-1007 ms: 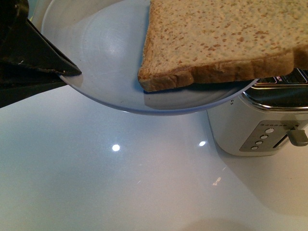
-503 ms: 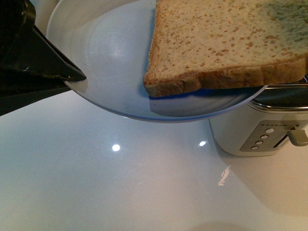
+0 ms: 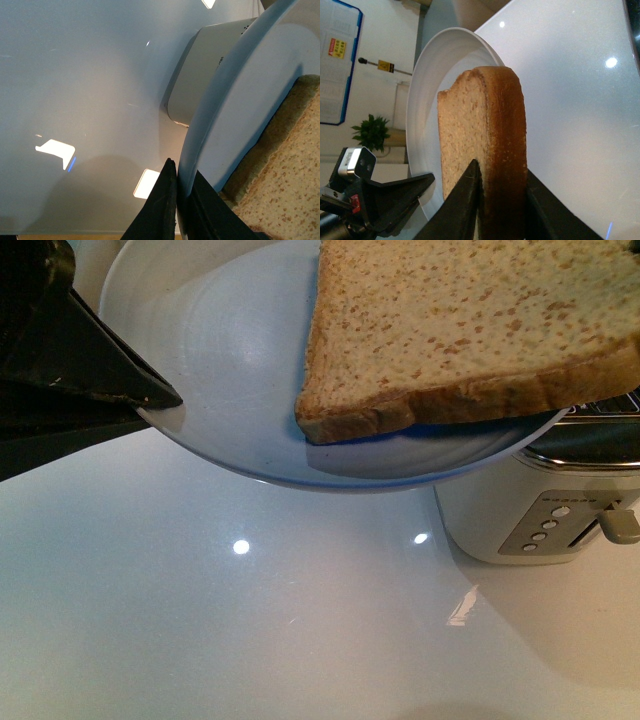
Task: Left arm holds plate, right arm toasts bread
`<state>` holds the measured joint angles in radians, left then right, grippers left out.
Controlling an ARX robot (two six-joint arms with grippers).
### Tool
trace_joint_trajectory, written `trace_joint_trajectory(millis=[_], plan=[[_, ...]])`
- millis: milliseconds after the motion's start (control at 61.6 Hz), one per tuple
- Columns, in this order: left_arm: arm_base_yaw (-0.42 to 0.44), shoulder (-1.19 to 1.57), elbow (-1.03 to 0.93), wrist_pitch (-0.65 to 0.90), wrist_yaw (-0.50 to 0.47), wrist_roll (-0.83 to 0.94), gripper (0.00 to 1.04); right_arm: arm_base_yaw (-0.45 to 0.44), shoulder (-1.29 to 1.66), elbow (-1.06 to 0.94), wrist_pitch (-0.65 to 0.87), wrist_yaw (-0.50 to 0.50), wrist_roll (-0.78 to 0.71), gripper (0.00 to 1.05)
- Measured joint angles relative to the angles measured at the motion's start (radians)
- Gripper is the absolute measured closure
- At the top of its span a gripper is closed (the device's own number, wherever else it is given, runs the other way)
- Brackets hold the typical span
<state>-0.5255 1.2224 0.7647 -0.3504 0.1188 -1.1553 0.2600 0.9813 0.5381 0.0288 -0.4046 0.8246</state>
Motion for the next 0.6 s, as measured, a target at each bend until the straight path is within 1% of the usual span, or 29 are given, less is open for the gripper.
trace_joint_trajectory(millis=[49, 114, 179, 292, 373, 438, 503, 601], plan=[[0.0, 0.0, 0.0, -0.001, 0.002, 0.0, 1.02, -0.021, -0.01, 0.013, -0.013, -0.013, 0.0, 0.97], [0.0, 0.0, 0.0, -0.002, 0.002, 0.0, 1.02, -0.056, -0.023, 0.043, -0.027, -0.027, -0.001, 1.02], [0.0, 0.0, 0.001, -0.002, 0.003, -0.001, 1.02, -0.1, -0.031, 0.09, -0.059, -0.024, -0.018, 1.02], [0.0, 0.0, 0.003, -0.002, 0.004, -0.001, 1.02, -0.187, -0.026, 0.204, -0.136, 0.005, -0.117, 1.02], [0.0, 0.0, 0.003, -0.003, 0.004, -0.001, 1.02, -0.246, 0.003, 0.306, -0.192, 0.064, -0.237, 1.02], [0.0, 0.0, 0.003, -0.003, 0.003, -0.001, 1.02, -0.273, 0.037, 0.373, -0.222, 0.127, -0.327, 1.02], [0.0, 0.0, 0.003, -0.003, 0.003, -0.001, 1.02, -0.283, 0.077, 0.423, -0.237, 0.169, -0.441, 1.02], [0.0, 0.0, 0.003, -0.003, 0.004, -0.001, 1.02, -0.284, 0.145, 0.462, -0.234, 0.206, -0.569, 1.02]])
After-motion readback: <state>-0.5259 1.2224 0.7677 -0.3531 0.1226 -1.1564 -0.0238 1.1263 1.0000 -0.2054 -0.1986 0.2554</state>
